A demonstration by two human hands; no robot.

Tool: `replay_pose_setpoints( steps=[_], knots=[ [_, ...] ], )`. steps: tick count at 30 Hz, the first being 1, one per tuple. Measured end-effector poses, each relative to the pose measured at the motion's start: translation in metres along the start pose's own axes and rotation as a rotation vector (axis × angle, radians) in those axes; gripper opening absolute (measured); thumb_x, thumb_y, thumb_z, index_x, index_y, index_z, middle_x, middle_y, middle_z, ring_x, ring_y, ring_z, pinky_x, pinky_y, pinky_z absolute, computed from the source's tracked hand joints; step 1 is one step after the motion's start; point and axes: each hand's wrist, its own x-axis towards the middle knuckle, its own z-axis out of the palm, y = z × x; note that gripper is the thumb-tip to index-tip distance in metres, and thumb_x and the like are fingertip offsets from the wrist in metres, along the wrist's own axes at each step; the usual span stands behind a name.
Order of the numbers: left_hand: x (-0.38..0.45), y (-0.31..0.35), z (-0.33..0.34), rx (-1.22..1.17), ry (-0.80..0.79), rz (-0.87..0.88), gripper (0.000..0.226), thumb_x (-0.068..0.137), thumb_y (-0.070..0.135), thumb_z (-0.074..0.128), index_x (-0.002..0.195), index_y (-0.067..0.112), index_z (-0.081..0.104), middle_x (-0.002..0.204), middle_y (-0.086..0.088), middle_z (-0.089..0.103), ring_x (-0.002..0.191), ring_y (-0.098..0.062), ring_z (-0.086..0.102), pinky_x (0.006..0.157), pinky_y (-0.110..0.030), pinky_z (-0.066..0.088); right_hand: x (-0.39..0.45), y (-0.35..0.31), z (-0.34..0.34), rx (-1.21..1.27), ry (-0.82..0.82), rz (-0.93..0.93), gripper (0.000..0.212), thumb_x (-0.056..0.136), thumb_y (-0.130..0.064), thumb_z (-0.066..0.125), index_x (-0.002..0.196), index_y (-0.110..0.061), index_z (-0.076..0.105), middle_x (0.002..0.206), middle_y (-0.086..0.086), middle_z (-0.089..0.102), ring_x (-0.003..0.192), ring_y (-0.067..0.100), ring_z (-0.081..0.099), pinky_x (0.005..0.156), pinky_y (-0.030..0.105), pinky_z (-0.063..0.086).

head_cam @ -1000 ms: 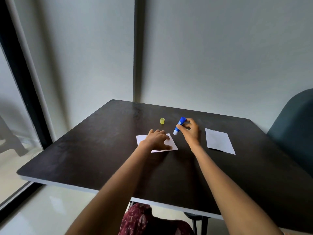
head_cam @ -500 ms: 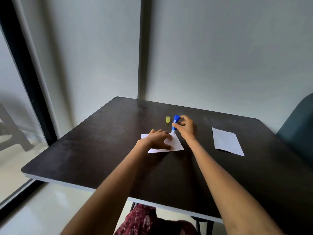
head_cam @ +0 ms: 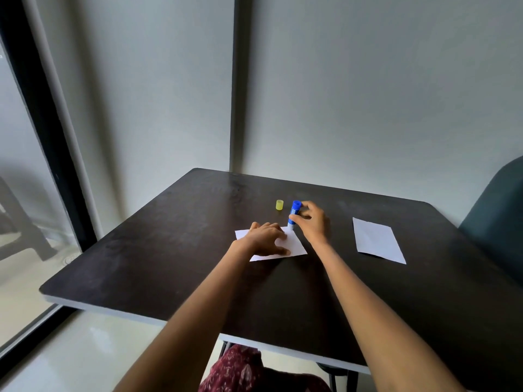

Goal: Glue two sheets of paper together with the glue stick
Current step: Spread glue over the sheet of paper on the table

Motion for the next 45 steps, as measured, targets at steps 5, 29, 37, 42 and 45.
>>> replay_pose_setpoints(
  steps=[5,29,37,42,45],
  knots=[
    [-0.003,0.001,0.002,0.011,0.031,-0.025,0.056,0.089,0.051,0.054,0.134,0.019,0.051,0.141,0.000,0.046,0.132,-0.020,0.036,0.102,-0.036,0.024,-0.001,-0.002,-0.006,-0.025,-0.020,0.018,0.029,0.072,-0.029,0.077,0.097,-0.021,0.065,0.093,0.000,0.075,0.086,0.019,0.068,0.070,0.029,0.049],
    [-0.006,0.025,0.003,0.135,0.061,-0.217,0.041,0.098,0.034,0.035,0.127,0.015,0.056,0.134,-0.010,0.045,0.129,-0.025,0.038,0.104,-0.042,0.025,-0.028,0.008,-0.045,0.030,-0.010,0.002,0.029,0.074,-0.025,0.076,0.099,-0.018,0.064,0.095,0.003,0.074,0.089,0.019,0.068,0.080,0.038,0.055],
    [-0.006,0.022,0.006,0.137,0.136,-0.232,0.047,0.089,0.049,0.053,0.119,0.015,0.061,0.127,-0.009,0.050,0.124,-0.026,0.043,0.104,-0.042,0.024,-0.028,0.012,-0.048,0.102,0.034,0.054,0.024,0.074,-0.025,0.075,0.094,-0.019,0.062,0.089,0.001,0.073,0.085,0.019,0.067,0.076,0.037,0.052],
    [-0.008,0.025,0.006,0.189,0.209,-0.231,0.052,0.088,0.055,0.051,0.119,0.014,0.061,0.128,-0.011,0.049,0.121,-0.028,0.044,0.102,-0.041,0.026,-0.023,0.005,-0.054,0.144,0.102,0.062,0.026,0.079,-0.025,0.072,0.100,-0.014,0.062,0.092,0.003,0.073,0.085,0.019,0.065,0.075,0.034,0.048],
    [-0.006,0.023,0.001,0.117,0.258,-0.141,0.041,0.094,0.041,0.048,0.125,0.017,0.057,0.136,-0.009,0.043,0.127,-0.028,0.040,0.106,-0.042,0.026,-0.021,0.004,-0.051,0.143,0.084,0.052,0.026,0.079,-0.025,0.072,0.101,-0.014,0.062,0.092,0.003,0.073,0.084,0.018,0.064,0.074,0.035,0.049]
  ],
)
